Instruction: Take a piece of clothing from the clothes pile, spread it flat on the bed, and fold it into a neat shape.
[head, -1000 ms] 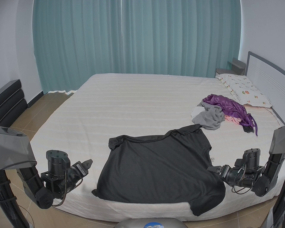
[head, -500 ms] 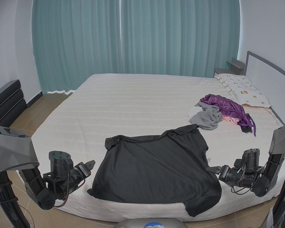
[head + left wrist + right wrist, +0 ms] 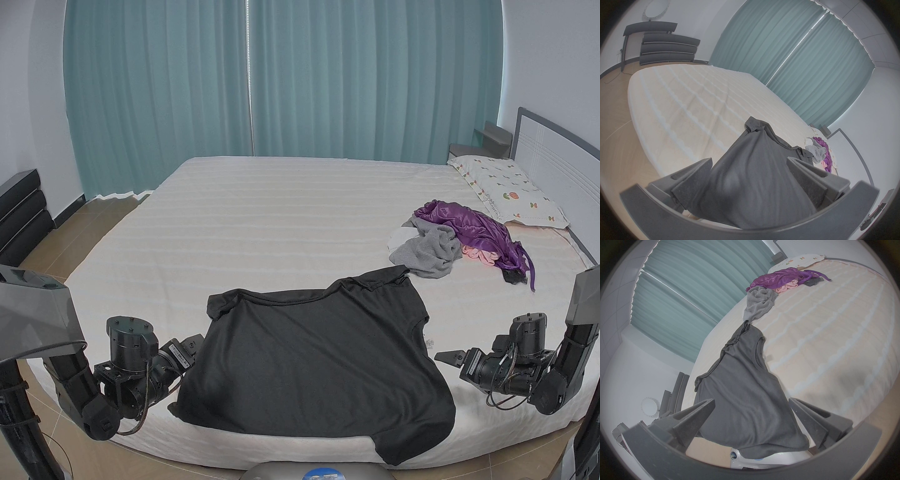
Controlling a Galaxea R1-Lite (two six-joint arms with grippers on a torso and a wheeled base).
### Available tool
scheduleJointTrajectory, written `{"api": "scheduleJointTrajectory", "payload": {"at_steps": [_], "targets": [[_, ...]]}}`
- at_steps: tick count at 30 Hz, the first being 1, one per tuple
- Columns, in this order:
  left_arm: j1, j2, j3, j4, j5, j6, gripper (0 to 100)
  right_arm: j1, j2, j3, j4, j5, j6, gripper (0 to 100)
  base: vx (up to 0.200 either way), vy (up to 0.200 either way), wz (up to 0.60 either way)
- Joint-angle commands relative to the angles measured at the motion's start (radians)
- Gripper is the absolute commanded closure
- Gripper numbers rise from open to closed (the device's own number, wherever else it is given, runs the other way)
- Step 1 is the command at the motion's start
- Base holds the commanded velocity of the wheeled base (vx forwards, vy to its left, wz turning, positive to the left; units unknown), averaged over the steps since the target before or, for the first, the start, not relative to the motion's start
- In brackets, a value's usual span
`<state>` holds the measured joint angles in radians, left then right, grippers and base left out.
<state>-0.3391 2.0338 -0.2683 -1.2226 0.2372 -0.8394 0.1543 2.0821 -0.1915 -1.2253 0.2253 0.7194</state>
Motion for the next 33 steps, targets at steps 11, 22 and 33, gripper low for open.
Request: {"api": "scheduleJointTrajectory", "payload": {"at_steps": [11, 22, 33], "targets": [[-0.003, 0.051, -0.029, -0.002, -0.001, -0.004, 0, 0.005, 0.009, -0.002, 0.000, 0.000, 0.000, 0, 0.018, 0.000, 0.00], [0.031, 0.120, -0.184, 0.008, -0.006, 0.011, 0, 0.005, 0.007, -0.003, 0.000, 0.000, 0.034, 0, 0.000, 0.000, 0.00], [0.117, 0.341, -0.597, 0.210, -0.182, 0.059, 0, 0.014, 0.029, -0.017, 0.001, 0.000, 0.035, 0, 0.000, 0.000, 0.00]]}}
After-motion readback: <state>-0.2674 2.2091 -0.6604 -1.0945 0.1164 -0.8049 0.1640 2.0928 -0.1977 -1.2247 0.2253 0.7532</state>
